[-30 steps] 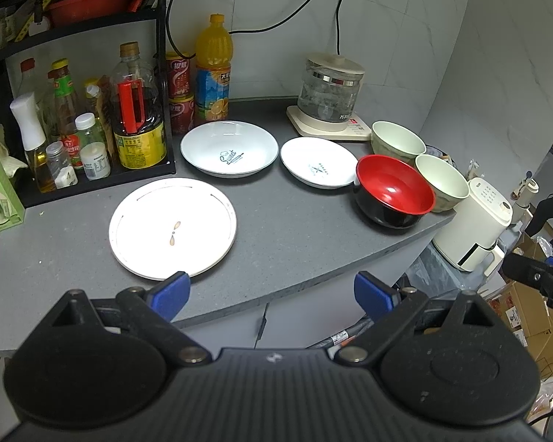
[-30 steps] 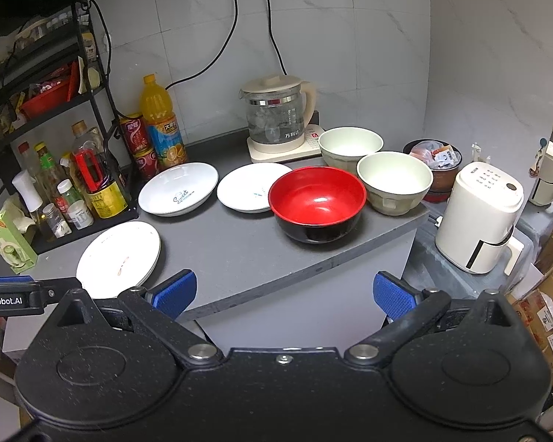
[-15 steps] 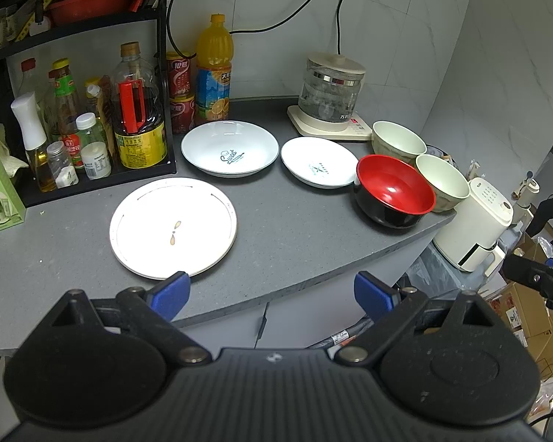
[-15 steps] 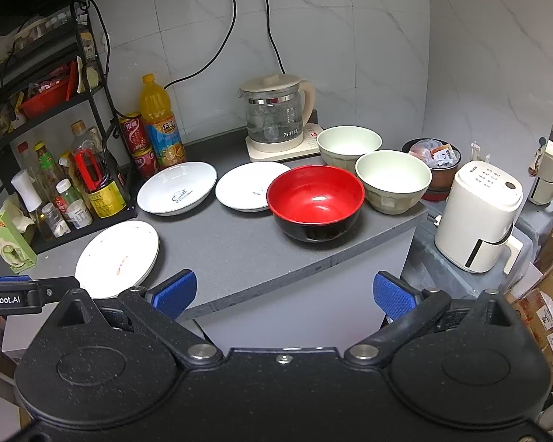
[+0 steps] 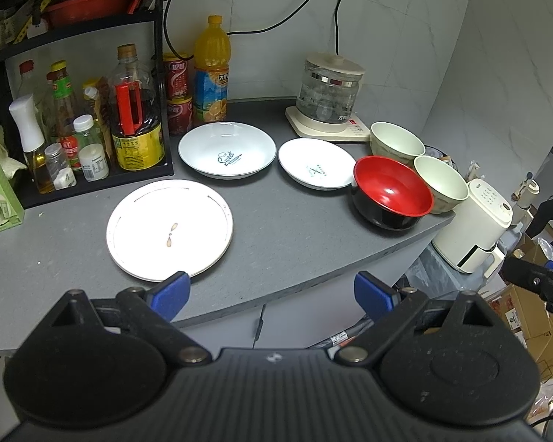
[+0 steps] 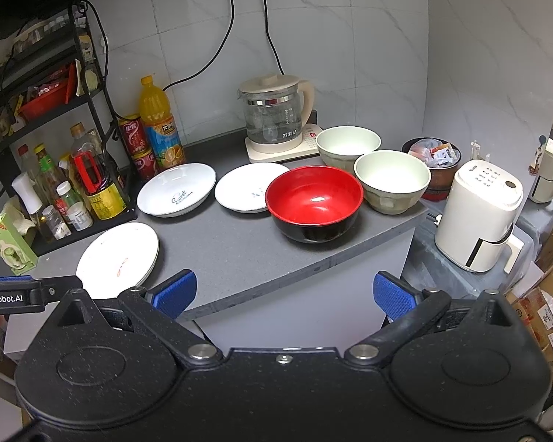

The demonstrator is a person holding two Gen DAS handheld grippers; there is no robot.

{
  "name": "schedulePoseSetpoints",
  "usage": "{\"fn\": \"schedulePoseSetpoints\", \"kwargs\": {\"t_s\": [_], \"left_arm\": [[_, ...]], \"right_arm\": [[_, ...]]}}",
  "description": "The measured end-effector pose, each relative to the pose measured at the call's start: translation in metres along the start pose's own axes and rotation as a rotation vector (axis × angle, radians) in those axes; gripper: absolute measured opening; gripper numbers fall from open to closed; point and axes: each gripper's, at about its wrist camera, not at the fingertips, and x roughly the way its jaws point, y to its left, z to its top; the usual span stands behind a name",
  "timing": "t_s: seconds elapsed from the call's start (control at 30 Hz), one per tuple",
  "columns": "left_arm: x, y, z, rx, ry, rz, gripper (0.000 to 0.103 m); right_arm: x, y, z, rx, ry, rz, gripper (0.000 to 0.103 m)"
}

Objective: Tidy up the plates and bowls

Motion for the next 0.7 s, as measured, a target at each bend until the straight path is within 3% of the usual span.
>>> {"fn": "schedulePoseSetpoints", "kwargs": {"t_s": [0.7], "left_arm": [[-0.0012, -0.0047, 0.0021, 0.000, 0.007, 0.007, 0.095]], "right_arm": [[0.0020, -0.0071, 0.0038, 0.001, 0.008, 0.008, 0.103]]}}
